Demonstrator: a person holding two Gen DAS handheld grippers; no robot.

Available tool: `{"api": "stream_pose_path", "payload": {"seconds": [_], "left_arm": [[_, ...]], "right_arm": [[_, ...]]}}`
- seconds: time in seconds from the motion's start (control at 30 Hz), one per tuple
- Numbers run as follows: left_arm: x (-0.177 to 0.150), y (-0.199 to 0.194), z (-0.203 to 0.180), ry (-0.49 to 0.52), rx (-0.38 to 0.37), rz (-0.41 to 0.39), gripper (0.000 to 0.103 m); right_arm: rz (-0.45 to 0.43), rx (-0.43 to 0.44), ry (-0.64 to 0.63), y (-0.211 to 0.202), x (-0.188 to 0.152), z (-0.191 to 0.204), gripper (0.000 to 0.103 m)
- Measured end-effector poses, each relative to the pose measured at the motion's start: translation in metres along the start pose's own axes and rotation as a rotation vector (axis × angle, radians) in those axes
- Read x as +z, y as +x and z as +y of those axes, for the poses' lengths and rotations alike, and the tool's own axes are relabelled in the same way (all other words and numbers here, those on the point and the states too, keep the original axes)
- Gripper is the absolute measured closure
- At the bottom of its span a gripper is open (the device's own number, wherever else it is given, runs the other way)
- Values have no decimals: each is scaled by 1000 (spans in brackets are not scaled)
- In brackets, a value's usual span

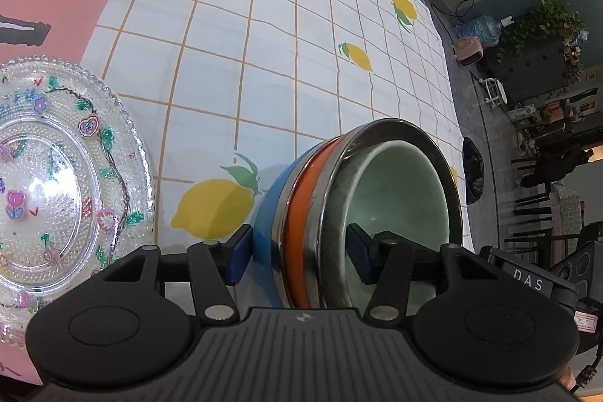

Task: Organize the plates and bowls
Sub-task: 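Grip the nested bowl stack rim with the left tool while the right tool grips it too, then carry the bowl stack with both tools and lower it onto the glass plates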

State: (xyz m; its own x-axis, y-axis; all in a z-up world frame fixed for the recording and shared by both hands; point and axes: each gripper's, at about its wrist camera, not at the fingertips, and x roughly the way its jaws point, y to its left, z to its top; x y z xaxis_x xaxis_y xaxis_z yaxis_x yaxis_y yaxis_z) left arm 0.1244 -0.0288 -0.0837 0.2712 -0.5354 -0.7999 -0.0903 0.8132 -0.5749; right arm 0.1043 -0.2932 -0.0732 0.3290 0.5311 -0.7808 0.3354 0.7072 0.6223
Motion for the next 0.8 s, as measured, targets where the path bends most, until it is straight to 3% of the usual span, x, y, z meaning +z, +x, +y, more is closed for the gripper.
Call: {"api": "stream_pose_path", "payload": {"seconds": [0.13, 0.3, 0.6, 0.8], "left_arm": [[2, -1, 2, 3, -8, 3, 44], [3, -5, 1, 11, -16, 5, 44], [3, -8, -1, 4, -5, 9, 44], [4, -36, 2, -2, -2, -26, 44]], "right_arm": [[-4, -6, 1, 0, -1, 1, 50], [-8, -35, 1, -1, 0, 1, 61], [-4, -52, 0, 0, 0, 6, 61], [3, -46, -56, -3, 1, 31, 61]]}}
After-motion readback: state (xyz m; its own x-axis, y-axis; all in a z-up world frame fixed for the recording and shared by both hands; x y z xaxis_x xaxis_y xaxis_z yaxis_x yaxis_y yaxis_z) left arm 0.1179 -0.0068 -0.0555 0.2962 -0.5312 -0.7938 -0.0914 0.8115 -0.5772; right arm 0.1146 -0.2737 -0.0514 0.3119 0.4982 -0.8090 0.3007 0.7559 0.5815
